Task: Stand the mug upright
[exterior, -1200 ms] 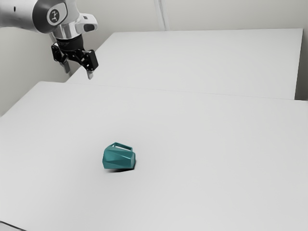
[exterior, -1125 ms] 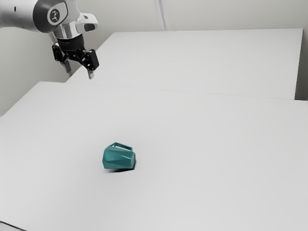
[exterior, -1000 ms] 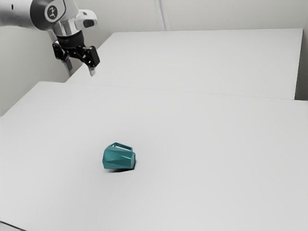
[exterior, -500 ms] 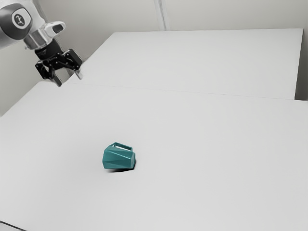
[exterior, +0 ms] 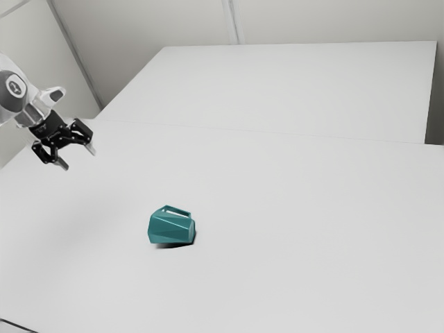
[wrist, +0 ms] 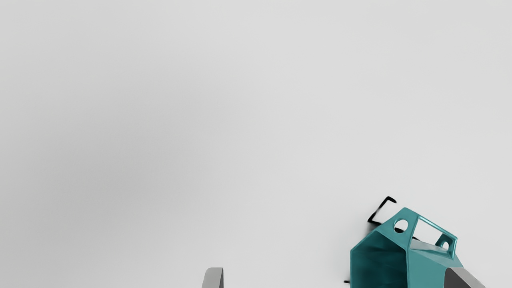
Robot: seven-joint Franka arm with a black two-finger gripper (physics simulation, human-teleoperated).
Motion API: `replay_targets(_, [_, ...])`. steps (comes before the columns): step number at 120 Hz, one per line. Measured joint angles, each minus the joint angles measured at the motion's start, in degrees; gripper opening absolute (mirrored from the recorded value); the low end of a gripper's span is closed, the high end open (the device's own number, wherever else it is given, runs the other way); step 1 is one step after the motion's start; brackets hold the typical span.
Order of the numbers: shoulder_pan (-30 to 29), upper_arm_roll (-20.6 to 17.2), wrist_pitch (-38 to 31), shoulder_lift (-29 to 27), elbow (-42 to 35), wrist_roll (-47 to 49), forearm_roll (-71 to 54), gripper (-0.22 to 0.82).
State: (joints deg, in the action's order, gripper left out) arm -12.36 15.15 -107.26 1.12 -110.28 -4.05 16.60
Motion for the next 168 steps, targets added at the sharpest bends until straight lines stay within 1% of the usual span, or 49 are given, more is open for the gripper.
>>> replay_targets(11, [1.7,0.3,-1.6,0.4,-1.1,-0.8,0.3,0.6])
replay_targets(28, [6.2,0.4,-5.9,-0.8,-5.8,-2.5,3.6,0.6])
replay_targets(49, [11.3,-0.1,-11.9,-4.8,-13.3,-4.5,6.6,0.6])
replay_targets(61, [9.6,-0.2,-14.1,-6.4,-16.6,-5.4,7.9,0.6])
replay_targets(73, [8.2,-0.1,-15.2,-6.4,-17.9,-6.8,11.0,0.6])
replay_targets(88, [8.4,0.0,-15.7,-6.2,-19.3,-9.2,17.2,0.6])
replay_targets(107, [8.5,0.1,-17.0,-6.5,-23.3,-12.6,23.9,0.6])
replay_targets(130, [8.5,0.1,-18.3,-6.8,-25.5,-16.2,27.3,0.6])
replay_targets(168, [8.5,0.2,-20.3,-5.5,-28.9,-22.6,32.8,0.6])
